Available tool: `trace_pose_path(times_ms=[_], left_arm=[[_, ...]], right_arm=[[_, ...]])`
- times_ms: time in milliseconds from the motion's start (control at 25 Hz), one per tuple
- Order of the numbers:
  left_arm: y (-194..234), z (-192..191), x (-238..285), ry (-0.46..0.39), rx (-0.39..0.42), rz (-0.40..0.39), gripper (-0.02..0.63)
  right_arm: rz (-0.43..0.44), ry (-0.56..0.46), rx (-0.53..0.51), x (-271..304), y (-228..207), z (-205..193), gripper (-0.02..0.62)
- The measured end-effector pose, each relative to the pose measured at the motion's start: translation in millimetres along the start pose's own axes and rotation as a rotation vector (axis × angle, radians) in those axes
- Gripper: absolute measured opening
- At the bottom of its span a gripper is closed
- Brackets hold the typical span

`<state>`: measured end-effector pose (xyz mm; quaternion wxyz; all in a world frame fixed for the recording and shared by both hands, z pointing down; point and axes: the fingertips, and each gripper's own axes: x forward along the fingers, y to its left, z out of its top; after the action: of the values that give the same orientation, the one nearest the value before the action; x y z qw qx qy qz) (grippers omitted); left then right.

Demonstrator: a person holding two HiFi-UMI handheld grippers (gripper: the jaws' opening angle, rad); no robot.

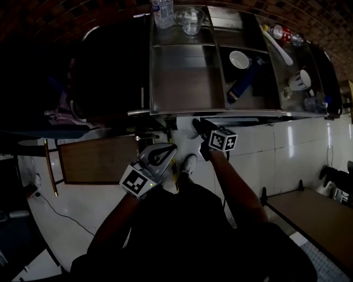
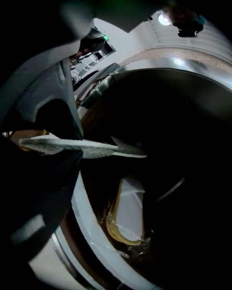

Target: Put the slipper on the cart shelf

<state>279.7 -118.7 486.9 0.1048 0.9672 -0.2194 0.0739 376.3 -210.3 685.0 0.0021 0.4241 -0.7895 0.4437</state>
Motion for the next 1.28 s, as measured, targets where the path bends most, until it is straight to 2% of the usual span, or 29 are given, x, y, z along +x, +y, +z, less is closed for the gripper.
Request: trace_pose_path(times_ms=[400, 720, 1040, 1280], left_arm=[[10, 2, 24, -0.005, -0.003, 0.000, 0.002], [13, 3, 36, 0.003, -0.005, 0.007, 0.002], [13, -5, 34, 0.026, -0.007, 0.039, 0.002], [14, -8, 29, 0.033, -0.013, 0.064, 0.002]], right_arm=[[-0.049, -0.068, -0.175, 15, -6, 36, 0.063], [-0.058, -0.126, -0.260, 27, -15, 53, 0.063], [-0.155, -0.180, -0.349, 32, -29, 71, 0.064], [-0.196, -0.168, -0.396, 40, -39, 76, 0.069]])
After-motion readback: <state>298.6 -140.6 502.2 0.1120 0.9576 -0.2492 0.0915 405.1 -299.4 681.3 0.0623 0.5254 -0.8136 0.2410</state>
